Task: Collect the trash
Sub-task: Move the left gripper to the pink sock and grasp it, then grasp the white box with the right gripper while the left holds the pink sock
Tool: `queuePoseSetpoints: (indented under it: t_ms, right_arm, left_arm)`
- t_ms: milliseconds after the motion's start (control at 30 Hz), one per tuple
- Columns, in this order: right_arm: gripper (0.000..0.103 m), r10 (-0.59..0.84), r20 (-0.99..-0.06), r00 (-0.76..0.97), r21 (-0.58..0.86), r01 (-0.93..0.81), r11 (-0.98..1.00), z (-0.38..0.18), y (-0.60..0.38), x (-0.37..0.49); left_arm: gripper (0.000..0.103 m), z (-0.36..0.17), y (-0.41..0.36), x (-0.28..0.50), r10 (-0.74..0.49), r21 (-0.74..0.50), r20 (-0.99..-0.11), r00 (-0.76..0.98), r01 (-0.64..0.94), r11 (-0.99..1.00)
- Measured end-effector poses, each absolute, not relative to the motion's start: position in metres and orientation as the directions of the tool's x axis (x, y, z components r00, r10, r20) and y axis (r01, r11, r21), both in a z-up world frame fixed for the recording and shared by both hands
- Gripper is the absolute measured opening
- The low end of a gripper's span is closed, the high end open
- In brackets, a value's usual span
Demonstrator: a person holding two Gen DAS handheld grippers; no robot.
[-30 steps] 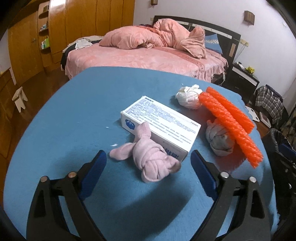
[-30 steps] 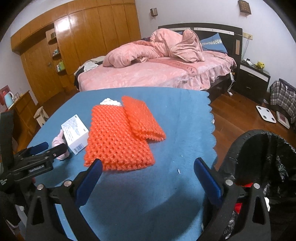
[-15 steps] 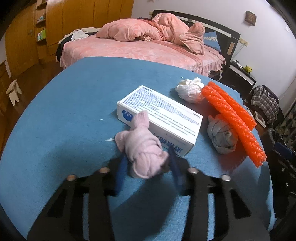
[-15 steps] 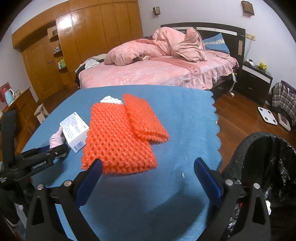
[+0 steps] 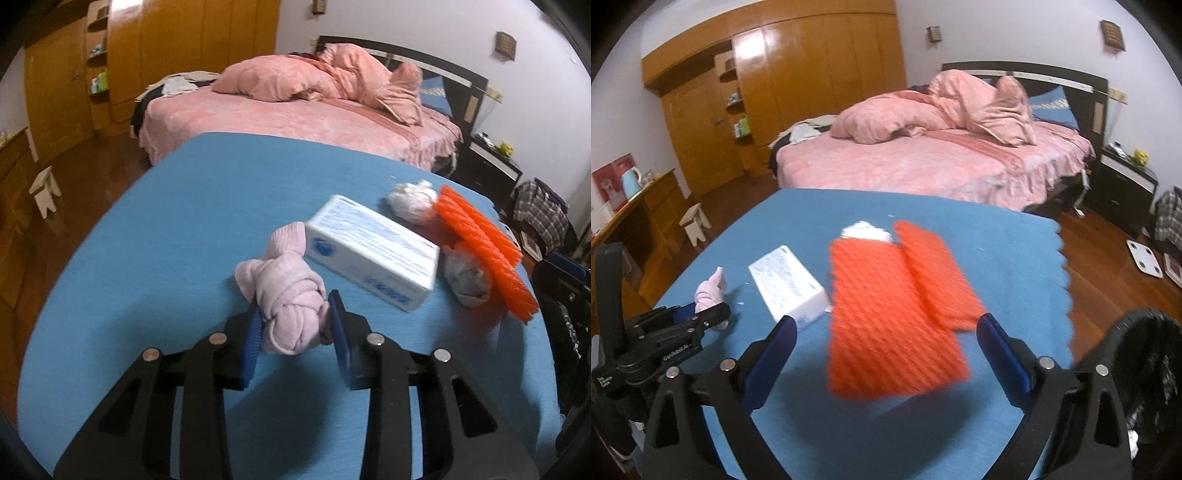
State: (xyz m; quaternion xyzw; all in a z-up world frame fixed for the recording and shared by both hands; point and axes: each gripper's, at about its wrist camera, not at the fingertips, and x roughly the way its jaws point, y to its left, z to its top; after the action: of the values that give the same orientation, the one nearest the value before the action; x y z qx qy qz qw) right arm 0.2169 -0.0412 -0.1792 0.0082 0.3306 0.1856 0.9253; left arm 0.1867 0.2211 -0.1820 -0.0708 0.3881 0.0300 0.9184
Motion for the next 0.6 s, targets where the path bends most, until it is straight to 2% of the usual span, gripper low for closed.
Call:
queuePoseSetpoints:
  t_ms: [300, 467, 600]
  right_arm:
    - [0.080, 0.448, -0.631, 0.634, 0.171, -0.449, 0.877, -0.184, 0.013, 0.232]
    - [0.069, 0.467, -0.640, 0.610, 0.148, -0.499, 0.854, -0.189, 0.036, 0.232]
    - [0.065, 0.479, -0.642, 0.598, 0.135, -0.528, 0.839, -0.190, 0.048, 0.225]
  left_arm:
    - [0.033, -0.182, 0.267, 0.181, 0.060, -0.098, -0.720, 0.691, -0.187, 0.977]
    - [0.033, -0.183, 0.279, 0.179, 0.074, -0.091, -0.721, 0.689, -0.200, 0.976]
    - [0.033, -0.185, 0.287, 0.179, 0.079, -0.095, -0.723, 0.686, -0.212, 0.973]
